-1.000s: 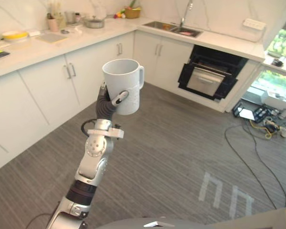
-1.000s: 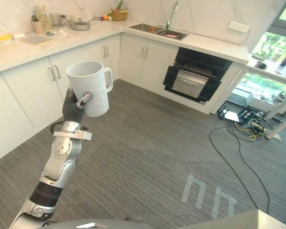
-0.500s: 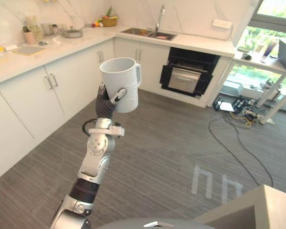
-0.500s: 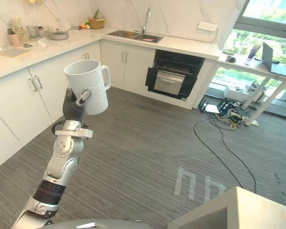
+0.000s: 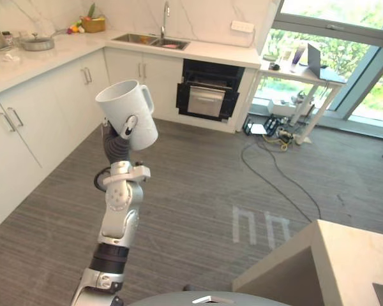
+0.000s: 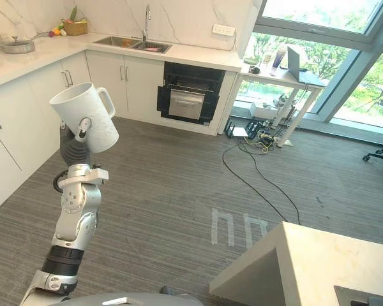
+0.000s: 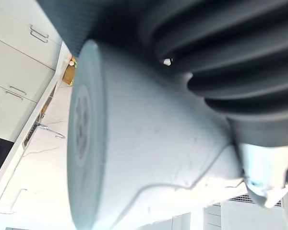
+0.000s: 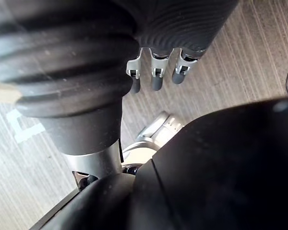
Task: Walk over to the sink, pick up the cup, carry it to the dishwasher, place the cup inside the dishwasher, then close the dishwasher door
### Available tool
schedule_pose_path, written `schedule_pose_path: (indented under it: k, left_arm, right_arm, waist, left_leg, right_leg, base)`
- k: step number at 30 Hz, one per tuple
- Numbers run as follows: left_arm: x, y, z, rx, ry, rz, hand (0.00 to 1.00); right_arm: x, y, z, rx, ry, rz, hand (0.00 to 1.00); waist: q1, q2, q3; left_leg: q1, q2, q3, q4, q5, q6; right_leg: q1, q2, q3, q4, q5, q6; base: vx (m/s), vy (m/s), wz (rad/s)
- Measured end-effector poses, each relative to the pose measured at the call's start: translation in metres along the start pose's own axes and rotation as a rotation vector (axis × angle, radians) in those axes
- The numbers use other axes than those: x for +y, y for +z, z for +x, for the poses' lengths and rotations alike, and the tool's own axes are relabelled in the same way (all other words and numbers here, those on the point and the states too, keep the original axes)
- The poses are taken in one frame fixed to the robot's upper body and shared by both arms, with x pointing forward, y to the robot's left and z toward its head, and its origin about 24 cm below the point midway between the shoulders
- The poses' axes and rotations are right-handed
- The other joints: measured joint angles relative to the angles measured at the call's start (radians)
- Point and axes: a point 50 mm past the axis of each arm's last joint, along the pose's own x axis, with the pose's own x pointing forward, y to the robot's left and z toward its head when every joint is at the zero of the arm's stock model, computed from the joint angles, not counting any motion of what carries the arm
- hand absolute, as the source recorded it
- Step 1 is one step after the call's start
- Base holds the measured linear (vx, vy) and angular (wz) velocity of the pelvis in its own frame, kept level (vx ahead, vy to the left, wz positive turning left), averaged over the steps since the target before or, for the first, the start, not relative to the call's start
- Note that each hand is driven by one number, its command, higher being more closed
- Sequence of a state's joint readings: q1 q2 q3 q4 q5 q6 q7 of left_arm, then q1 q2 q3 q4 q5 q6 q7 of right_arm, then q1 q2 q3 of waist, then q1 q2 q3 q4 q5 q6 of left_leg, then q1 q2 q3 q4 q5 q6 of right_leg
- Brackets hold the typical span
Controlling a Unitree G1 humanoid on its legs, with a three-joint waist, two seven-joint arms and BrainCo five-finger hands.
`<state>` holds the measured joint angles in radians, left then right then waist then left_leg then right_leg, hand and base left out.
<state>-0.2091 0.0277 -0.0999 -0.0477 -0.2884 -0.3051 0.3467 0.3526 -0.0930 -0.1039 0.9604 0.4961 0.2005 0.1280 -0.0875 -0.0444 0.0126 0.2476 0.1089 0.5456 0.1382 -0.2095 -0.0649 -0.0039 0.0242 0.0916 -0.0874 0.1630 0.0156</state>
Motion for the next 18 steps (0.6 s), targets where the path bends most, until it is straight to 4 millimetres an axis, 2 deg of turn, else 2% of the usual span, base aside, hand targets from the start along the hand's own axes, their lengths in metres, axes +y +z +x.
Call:
schedule_pose_path:
  k: [6,7,11,15,18]
  left_arm:
    - [0.01,0.003,0.001,-0.028,0.052,0.019,1.0]
    - [0.047,-0.033,-0.026,0.149,0.169,0.147,1.0]
    - [0.047,-0.033,-0.026,0.149,0.169,0.147,1.0]
    - [0.038,-0.027,-0.028,0.142,0.143,0.119,1.0]
    - [0.032,-0.03,-0.032,0.187,0.136,0.084,1.0]
  right_arm:
    - [-0.001,0.004,0.0,-0.028,0.012,-0.005,0.0]
    - [-0.005,0.035,-0.003,-0.129,0.08,-0.066,0.0]
    - [-0.005,0.035,-0.002,-0.131,0.082,-0.067,0.0]
    - [-0.004,0.034,-0.002,-0.129,0.084,-0.058,0.0]
    - [-0.004,0.032,-0.002,-0.125,0.083,-0.045,0.0]
  waist:
    - [0.005,0.008,0.004]
    - [0.005,0.083,0.048]
    - [0.006,0.083,0.048]
    - [0.022,0.079,0.051]
    - [0.029,0.075,0.053]
  left_leg:
    - [0.004,0.006,-0.031,-0.001,-0.004,0.001]
    - [0.008,0.011,-0.056,-0.001,-0.009,0.001]
    - [0.009,0.011,-0.056,-0.001,-0.009,0.001]
    - [0.013,0.002,-0.053,-0.012,-0.002,0.01]
    - [0.019,-0.003,-0.056,-0.017,0.001,0.015]
  right_leg:
    - [0.004,0.0,-0.025,-0.001,-0.005,0.001]
    - [0.018,0.0,-0.048,-0.003,-0.014,0.002]
    - [0.019,0.0,-0.049,-0.003,-0.014,0.002]
    - [0.016,-0.006,-0.053,-0.002,0.002,0.006]
    - [0.02,-0.027,-0.124,0.006,-0.003,0.0]
  base:
    - [0.01,-0.004,0.01]
    - [0.0,0.0,0.0]
    - [0.0,0.0,0.0]
    - [0.0,0.0,0.0]
    - [-0.04,0.005,0.04]
